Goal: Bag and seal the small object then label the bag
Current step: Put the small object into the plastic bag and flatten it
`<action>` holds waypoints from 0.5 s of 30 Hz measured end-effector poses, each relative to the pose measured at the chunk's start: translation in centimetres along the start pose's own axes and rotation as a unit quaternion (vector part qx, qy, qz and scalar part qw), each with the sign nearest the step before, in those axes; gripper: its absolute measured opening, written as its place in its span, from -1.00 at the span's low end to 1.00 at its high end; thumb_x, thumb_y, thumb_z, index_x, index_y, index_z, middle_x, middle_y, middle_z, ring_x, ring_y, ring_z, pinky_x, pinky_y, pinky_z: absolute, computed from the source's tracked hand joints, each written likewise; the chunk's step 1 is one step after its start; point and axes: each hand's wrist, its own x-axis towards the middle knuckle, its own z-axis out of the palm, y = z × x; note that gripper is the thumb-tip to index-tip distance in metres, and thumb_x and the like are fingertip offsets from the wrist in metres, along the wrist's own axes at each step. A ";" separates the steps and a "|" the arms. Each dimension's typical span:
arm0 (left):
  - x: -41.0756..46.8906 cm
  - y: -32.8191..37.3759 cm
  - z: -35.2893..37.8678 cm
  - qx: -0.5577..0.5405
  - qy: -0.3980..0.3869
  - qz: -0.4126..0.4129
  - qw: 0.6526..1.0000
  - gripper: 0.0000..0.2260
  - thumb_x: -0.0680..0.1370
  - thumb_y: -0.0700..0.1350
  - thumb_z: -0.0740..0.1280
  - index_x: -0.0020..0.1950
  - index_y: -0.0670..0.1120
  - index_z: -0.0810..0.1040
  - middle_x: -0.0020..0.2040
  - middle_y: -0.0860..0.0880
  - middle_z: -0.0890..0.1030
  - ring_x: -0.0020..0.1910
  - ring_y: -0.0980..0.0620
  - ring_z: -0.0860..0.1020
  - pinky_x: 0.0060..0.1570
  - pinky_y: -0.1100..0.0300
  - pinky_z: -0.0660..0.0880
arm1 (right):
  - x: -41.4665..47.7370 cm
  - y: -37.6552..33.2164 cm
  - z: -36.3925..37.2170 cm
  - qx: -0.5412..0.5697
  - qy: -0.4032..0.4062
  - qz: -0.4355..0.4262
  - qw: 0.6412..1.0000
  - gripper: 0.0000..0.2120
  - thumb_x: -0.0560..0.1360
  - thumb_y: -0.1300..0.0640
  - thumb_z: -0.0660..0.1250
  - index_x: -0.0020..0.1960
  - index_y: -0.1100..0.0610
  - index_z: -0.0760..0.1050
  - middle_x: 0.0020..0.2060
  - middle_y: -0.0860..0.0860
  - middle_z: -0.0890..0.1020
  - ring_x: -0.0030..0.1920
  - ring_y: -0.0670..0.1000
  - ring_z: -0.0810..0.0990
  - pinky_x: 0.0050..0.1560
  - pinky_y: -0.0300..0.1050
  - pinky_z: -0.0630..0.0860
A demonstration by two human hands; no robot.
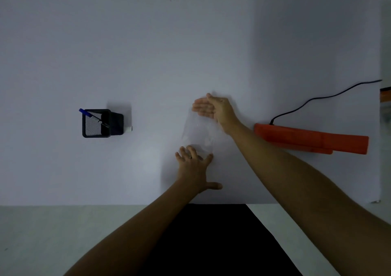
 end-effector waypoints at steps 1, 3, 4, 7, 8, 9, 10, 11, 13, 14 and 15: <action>0.1 0.0 0.0 0.000 0.003 0.003 1.000 0.03 0.24 0.62 0.12 0.58 0.16 -0.04 0.51 -0.45 -0.02 0.46 -0.54 0.01 0.39 -0.42 0.01 | -1.2 1.0 0.1 0.006 -0.006 0.008 1.000 -0.57 0.67 0.01 0.11 0.10 0.30 0.62 0.02 0.25 0.70 0.08 0.19 0.69 0.22 0.06 0.57; 0.2 0.1 -0.1 0.002 0.004 0.007 1.000 0.02 0.25 0.62 0.10 0.58 0.16 -0.03 0.50 -0.46 -0.01 0.45 -0.55 0.02 0.40 -0.41 0.02 | -3.6 3.3 0.2 0.011 -0.017 0.028 0.999 -0.58 0.68 0.03 0.09 0.08 0.29 0.63 0.00 0.24 0.71 0.08 0.20 0.69 0.21 0.08 0.57; 0.3 0.2 -0.1 0.003 0.003 0.007 1.000 0.01 0.25 0.62 0.10 0.58 0.16 -0.03 0.50 -0.46 -0.02 0.45 -0.55 0.02 0.40 -0.41 0.02 | -4.7 4.4 0.1 0.014 -0.021 0.038 0.999 -0.58 0.68 0.03 0.08 0.07 0.28 0.63 -0.01 0.23 0.71 0.07 0.20 0.69 0.21 0.09 0.57; 0.3 0.3 0.1 -0.001 0.005 0.000 1.000 0.03 0.24 0.63 0.08 0.58 0.15 -0.05 0.51 -0.45 -0.02 0.46 -0.53 0.00 0.40 -0.41 -0.01 | -6.9 7.1 0.0 0.020 -0.026 0.059 0.998 -0.59 0.68 0.04 0.09 0.09 0.27 0.63 0.01 0.24 0.71 0.09 0.20 0.68 0.23 0.10 0.56; 0.2 0.3 0.2 -0.005 0.009 -0.002 1.000 0.04 0.23 0.64 0.08 0.58 0.15 -0.05 0.51 -0.45 -0.02 0.46 -0.53 -0.01 0.39 -0.41 -0.01 | -7.2 7.6 -0.1 0.014 -0.023 0.060 0.998 -0.60 0.68 0.05 0.10 0.10 0.27 0.63 0.02 0.23 0.70 0.10 0.18 0.68 0.23 0.09 0.56; 0.2 0.3 0.4 -0.008 0.012 -0.003 1.000 0.04 0.23 0.64 0.08 0.58 0.15 -0.06 0.51 -0.45 -0.02 0.46 -0.52 -0.01 0.39 -0.42 -0.01 | -7.2 7.9 -0.2 0.005 -0.021 0.060 0.998 -0.60 0.68 0.05 0.10 0.12 0.28 0.62 0.03 0.22 0.71 0.10 0.16 0.68 0.23 0.07 0.56; 0.2 0.4 0.4 -0.010 0.015 -0.003 1.000 0.04 0.23 0.64 0.08 0.58 0.15 -0.06 0.51 -0.44 -0.02 0.47 -0.52 -0.02 0.39 -0.42 -0.01 | -7.0 8.0 -0.3 -0.005 -0.021 0.058 0.998 -0.61 0.68 0.05 0.10 0.14 0.27 0.62 0.03 0.21 0.71 0.10 0.15 0.69 0.23 0.06 0.56; 0.2 0.4 0.4 -0.009 0.015 -0.004 1.000 0.04 0.23 0.64 0.08 0.58 0.16 -0.07 0.51 -0.44 -0.02 0.47 -0.52 -0.02 0.38 -0.42 0.00 | -6.8 7.9 -0.4 -0.016 -0.023 0.057 0.998 -0.61 0.69 0.05 0.10 0.14 0.27 0.61 0.03 0.20 0.71 0.09 0.14 0.69 0.22 0.05 0.57; 0.2 0.4 0.2 -0.006 0.010 -0.004 1.000 0.03 0.23 0.64 0.07 0.58 0.17 -0.06 0.52 -0.44 -0.02 0.47 -0.51 -0.02 0.38 -0.42 0.00 | -6.0 7.4 -0.4 -0.038 -0.023 0.057 0.997 -0.63 0.69 0.06 0.10 0.11 0.24 0.62 0.00 0.17 0.72 0.05 0.13 0.71 0.18 0.05 0.59; 0.2 0.4 0.1 -0.005 0.005 -0.003 1.000 0.03 0.23 0.64 0.07 0.58 0.17 -0.05 0.52 -0.44 -0.02 0.47 -0.51 -0.02 0.38 -0.42 0.00 | -5.6 7.1 -0.4 -0.041 -0.017 0.058 0.997 -0.64 0.68 0.06 0.11 0.09 0.23 0.63 -0.01 0.16 0.72 0.03 0.14 0.71 0.17 0.06 0.60; 0.2 0.4 0.0 -0.005 0.002 -0.003 1.000 0.02 0.24 0.63 0.08 0.58 0.17 -0.05 0.52 -0.44 -0.02 0.47 -0.52 -0.02 0.38 -0.42 0.00 | -5.2 6.6 -0.5 -0.039 -0.009 0.058 0.998 -0.64 0.68 0.06 0.12 0.07 0.23 0.63 -0.03 0.16 0.72 0.02 0.14 0.72 0.15 0.05 0.60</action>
